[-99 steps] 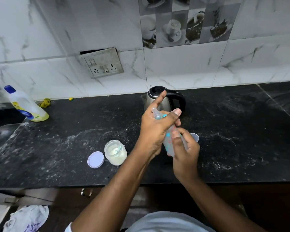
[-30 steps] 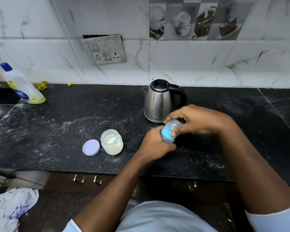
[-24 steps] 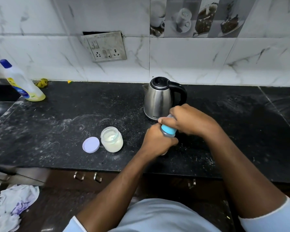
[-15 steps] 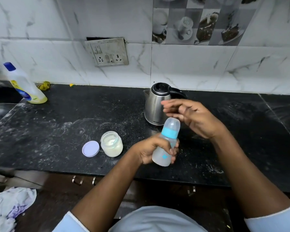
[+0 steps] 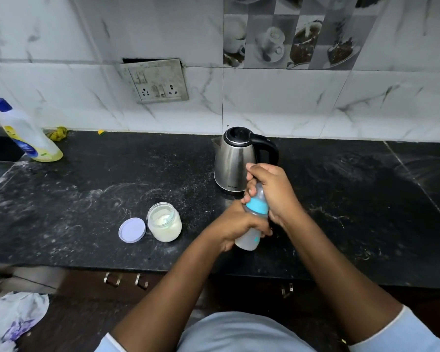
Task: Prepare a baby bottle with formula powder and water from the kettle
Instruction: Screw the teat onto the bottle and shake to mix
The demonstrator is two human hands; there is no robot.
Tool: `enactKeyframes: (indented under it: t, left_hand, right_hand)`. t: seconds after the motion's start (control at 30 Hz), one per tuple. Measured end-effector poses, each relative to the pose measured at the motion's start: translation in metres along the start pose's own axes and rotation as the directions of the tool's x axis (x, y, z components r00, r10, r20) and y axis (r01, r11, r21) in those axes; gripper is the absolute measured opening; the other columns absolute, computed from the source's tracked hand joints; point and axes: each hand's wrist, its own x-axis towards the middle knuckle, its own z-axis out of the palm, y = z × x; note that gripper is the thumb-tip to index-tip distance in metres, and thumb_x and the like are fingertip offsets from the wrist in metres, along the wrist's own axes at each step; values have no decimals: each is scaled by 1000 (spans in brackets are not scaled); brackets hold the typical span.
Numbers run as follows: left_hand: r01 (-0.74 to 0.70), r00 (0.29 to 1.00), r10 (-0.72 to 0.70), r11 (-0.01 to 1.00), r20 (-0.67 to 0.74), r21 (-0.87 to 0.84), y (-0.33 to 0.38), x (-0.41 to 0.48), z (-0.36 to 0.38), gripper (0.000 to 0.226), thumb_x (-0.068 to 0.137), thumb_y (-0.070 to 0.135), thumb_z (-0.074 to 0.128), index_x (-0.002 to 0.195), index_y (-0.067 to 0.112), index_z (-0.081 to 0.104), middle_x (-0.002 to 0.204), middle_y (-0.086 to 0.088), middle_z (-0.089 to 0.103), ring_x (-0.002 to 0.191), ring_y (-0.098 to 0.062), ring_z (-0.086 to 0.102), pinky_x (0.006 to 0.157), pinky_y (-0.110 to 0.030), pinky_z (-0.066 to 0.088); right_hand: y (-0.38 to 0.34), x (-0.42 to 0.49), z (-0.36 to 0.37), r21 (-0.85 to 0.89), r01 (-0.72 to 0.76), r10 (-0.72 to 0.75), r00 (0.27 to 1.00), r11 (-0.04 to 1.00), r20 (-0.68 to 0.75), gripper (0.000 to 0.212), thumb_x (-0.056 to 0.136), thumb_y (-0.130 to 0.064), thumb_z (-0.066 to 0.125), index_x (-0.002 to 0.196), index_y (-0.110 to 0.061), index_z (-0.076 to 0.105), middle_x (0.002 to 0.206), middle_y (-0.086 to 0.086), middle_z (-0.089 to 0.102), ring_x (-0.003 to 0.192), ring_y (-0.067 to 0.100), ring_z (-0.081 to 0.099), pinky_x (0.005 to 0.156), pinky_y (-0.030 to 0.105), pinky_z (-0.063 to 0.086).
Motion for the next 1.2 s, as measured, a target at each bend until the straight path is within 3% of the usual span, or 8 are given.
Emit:
enactKeyframes:
  t: [0.1, 0.2, 0.27, 0.47, 0.57, 0.7, 0.87, 1.2]
  left_hand:
    - [-41, 996, 47, 996, -72, 79, -2, 1, -1, 31, 60, -3, 79, 89, 8, 76, 82, -8, 77, 81, -21, 72, 80, -37, 57]
    - [-64, 997, 67, 996, -40, 64, -7, -1, -10, 38, 73, -3, 84, 107, 11, 72, 95, -6, 77, 89, -17, 73, 85, -36, 58]
    - [-34, 994, 30, 999, -104, -40, -12, 0, -13, 68, 71, 3, 88, 130, 14, 56, 110, -7, 74, 89, -19, 74, 84, -38, 62]
    - [-5, 998, 0, 997, -64, -79, -33, 2, -14, 140, 73, 4, 89, 165, 48, -6, 143, 13, 59, 118, -6, 73, 93, -31, 62]
    - [-46, 995, 36, 992, -90, -114, -48, -1, -9, 125, 62, 3, 92, 161, 39, 23, 141, 4, 59, 118, -6, 71, 94, -31, 60]
    - [-190, 952, 157, 976, -264, -103, -66, -11, 3, 79, 66, 6, 97, 136, 25, 65, 123, 2, 76, 113, -15, 75, 94, -28, 60]
    - [-253, 887, 216, 967, -408, -40, -70, -21, 22, 68, 67, -1, 100, 125, 18, 69, 121, -1, 79, 108, -19, 77, 88, -26, 61]
    - [-306, 786, 300, 949, -540, 81, -93, -40, 39, 63, 69, 11, 99, 125, 20, 71, 129, -9, 72, 118, -27, 74, 98, -46, 63]
  right_hand:
    - [13, -3, 4, -98, 72, -90, 975, 993, -201, 35, 104, -29, 62, 75, -9, 61, 52, 11, 55, 44, 23, 54, 54, 33, 50]
    - [18, -13, -3, -105, 44, -55, 993, 994, -107, 43, 101, -54, 58, 97, -12, 69, 79, 14, 74, 69, 23, 69, 65, 33, 56]
    - [23, -21, -14, -83, 22, -22, 1000, 996, -2, 46, 96, -59, 59, 118, -20, 68, 110, 17, 77, 94, 26, 72, 78, 38, 59]
    - [60, -46, -23, -42, 28, -25, 998, 999, 54, 64, 95, -26, 64, 155, -34, 40, 137, 12, 66, 123, 23, 68, 100, 37, 58]
    - [61, -45, -31, 47, 84, -80, 993, 995, -83, 57, 102, -21, 58, 153, -33, 38, 121, 16, 69, 101, 25, 72, 88, 43, 62]
    - [56, -39, -52, 49, 88, -83, 991, 995, -102, 59, 99, -26, 68, 149, -42, 41, 125, 17, 61, 103, 25, 67, 93, 54, 59]
    - [65, -43, -66, -124, 94, -92, 995, 988, 22, 93, 81, -23, 85, 150, -59, 33, 137, 13, 60, 125, 26, 65, 91, 42, 60]
    - [79, -50, -80, -345, 94, -44, 987, 934, 152, 106, 80, -28, 90, 153, -58, 19, 126, 10, 67, 117, 29, 70, 93, 44, 61]
